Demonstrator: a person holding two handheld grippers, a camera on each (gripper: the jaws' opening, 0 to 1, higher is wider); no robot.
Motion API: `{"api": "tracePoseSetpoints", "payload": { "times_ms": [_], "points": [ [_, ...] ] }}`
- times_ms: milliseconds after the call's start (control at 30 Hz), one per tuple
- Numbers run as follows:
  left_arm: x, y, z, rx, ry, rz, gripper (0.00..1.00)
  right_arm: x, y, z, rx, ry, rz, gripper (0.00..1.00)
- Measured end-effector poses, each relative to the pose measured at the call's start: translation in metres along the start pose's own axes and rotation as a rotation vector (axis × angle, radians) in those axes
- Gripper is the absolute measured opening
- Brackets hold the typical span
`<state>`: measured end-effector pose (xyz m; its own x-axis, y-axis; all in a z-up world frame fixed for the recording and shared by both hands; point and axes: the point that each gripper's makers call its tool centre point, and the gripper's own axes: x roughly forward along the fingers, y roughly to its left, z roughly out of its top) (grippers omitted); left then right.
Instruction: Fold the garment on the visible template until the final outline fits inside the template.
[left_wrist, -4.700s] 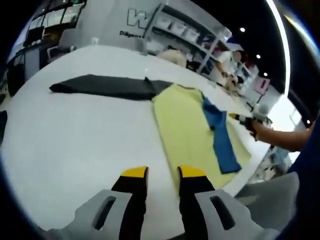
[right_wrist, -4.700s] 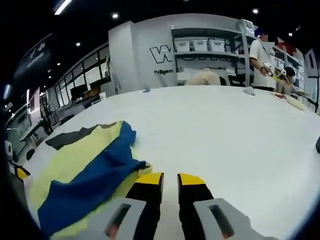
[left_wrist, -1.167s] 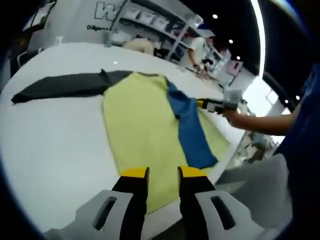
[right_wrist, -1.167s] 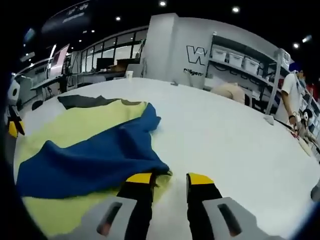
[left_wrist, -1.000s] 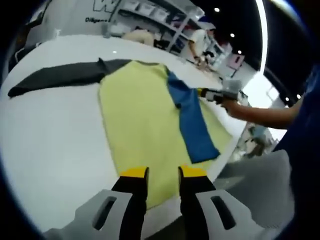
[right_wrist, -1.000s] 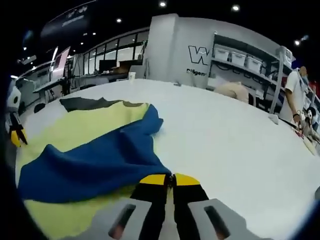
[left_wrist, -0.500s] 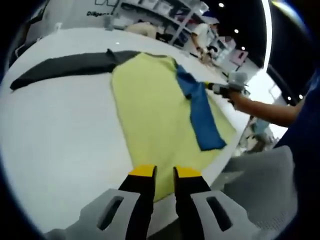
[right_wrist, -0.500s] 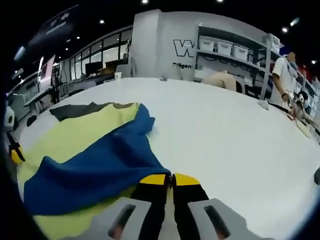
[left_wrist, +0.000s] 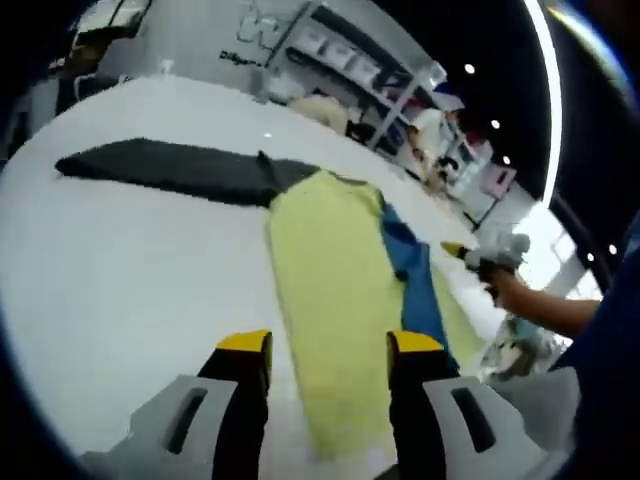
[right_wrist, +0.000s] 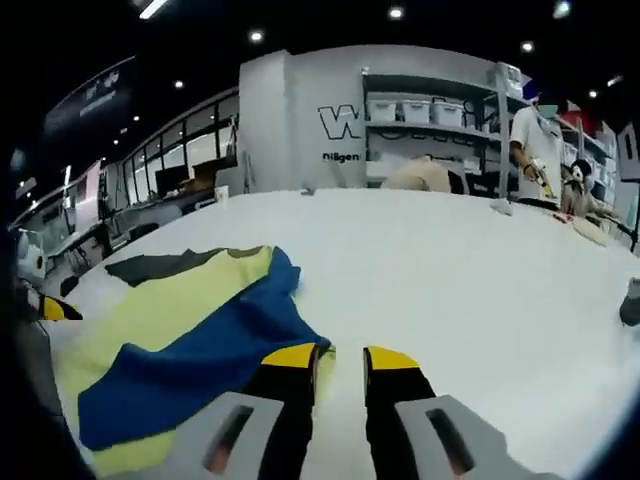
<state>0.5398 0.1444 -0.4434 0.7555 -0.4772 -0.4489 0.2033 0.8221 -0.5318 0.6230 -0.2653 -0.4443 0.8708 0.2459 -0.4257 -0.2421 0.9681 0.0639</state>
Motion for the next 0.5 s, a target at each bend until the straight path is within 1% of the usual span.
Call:
{"api": "tracePoseSetpoints", "payload": {
  "times_ms": [33, 100, 133, 200, 233, 300, 333, 367, 433, 467, 500],
  "points": [
    [0.001, 0.004, 0.005, -0.007, -0.018, 0.010, 0.52, -0.002, 0.002, -0.002, 0.003, 0.003, 0.004, 0.12],
    [0.003, 0.019, 0.019, -0.048, -0.069, 0.060, 0.55, -0.012, 0.011, -0.006, 0.014, 0.003, 0.023, 0.12],
    [0.004, 0.035, 0.034, -0.068, -0.119, 0.100, 0.57, -0.021, 0.019, -0.009, 0.029, 0.005, 0.038, 0.12],
    [0.002, 0.058, 0.055, -0.108, -0.196, 0.151, 0.59, -0.032, 0.028, -0.017, 0.045, 0.006, 0.061, 0.12],
    [0.001, 0.063, 0.058, -0.113, -0.206, 0.158, 0.59, -0.034, 0.030, -0.019, 0.047, 0.007, 0.063, 0.12],
    [-0.001, 0.084, 0.072, -0.149, -0.252, 0.190, 0.60, -0.045, 0.042, -0.029, 0.068, 0.034, 0.085, 0.12],
    [-0.003, 0.096, 0.081, -0.175, -0.289, 0.204, 0.60, -0.048, 0.043, -0.032, 0.073, 0.039, 0.088, 0.12],
    [-0.003, 0.099, 0.085, -0.189, -0.310, 0.214, 0.61, -0.051, 0.044, -0.035, 0.081, 0.043, 0.089, 0.12],
    [-0.007, 0.112, 0.098, -0.228, -0.360, 0.239, 0.61, -0.059, 0.051, -0.040, 0.097, 0.058, 0.096, 0.13],
    [-0.009, 0.119, 0.105, -0.239, -0.381, 0.244, 0.61, -0.062, 0.051, -0.047, 0.110, 0.071, 0.095, 0.13],
    [-0.009, 0.121, 0.108, -0.238, -0.391, 0.248, 0.60, -0.064, 0.052, -0.049, 0.112, 0.073, 0.094, 0.13]
  ]
}}
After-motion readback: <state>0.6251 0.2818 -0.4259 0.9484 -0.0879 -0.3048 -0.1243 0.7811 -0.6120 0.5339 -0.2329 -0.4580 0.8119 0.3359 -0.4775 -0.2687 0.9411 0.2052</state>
